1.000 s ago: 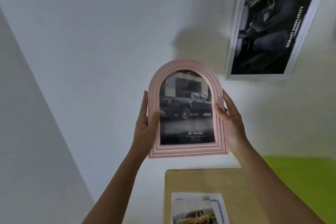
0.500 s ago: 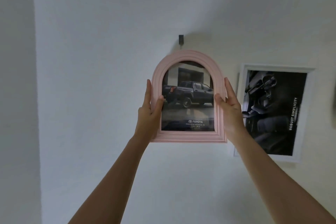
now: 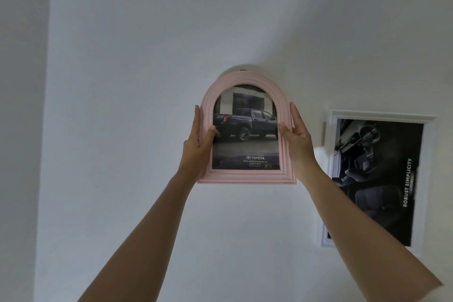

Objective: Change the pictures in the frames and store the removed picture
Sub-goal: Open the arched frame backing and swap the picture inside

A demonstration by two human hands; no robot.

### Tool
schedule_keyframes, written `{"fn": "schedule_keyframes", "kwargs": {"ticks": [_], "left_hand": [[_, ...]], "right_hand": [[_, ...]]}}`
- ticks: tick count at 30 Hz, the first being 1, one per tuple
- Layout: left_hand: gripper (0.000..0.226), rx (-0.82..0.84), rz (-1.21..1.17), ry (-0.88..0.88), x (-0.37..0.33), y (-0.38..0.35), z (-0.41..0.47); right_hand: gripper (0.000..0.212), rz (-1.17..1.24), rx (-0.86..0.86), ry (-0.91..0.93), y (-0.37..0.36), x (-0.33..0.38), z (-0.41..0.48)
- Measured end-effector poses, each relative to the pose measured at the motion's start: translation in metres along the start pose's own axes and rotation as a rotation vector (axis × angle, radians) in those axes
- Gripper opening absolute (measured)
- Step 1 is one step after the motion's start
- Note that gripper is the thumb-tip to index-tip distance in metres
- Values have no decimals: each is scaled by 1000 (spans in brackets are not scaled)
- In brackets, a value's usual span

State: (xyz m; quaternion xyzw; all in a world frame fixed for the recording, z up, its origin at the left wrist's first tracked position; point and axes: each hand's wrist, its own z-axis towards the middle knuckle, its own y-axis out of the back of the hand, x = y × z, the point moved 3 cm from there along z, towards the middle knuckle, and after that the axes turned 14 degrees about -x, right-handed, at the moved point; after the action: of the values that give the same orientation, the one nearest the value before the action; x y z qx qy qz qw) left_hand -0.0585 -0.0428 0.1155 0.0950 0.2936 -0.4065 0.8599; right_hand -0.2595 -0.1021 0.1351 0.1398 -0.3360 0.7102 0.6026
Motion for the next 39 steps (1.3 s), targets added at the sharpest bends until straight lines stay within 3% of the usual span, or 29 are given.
{"fn": "schedule_keyframes", "kwargs": {"ticks": [12,26,39], "left_hand": [[58,34,-34,1,19,-11,-4],[61,111,163,-35,31,0,0],[61,94,182,-55,27,-4,-3]], "right_hand": [[56,-11,5,-9,11,-14,-2],[58,-131,27,63,3,-34,-8],[56,-210,-42,64,16,-29,-14]]}}
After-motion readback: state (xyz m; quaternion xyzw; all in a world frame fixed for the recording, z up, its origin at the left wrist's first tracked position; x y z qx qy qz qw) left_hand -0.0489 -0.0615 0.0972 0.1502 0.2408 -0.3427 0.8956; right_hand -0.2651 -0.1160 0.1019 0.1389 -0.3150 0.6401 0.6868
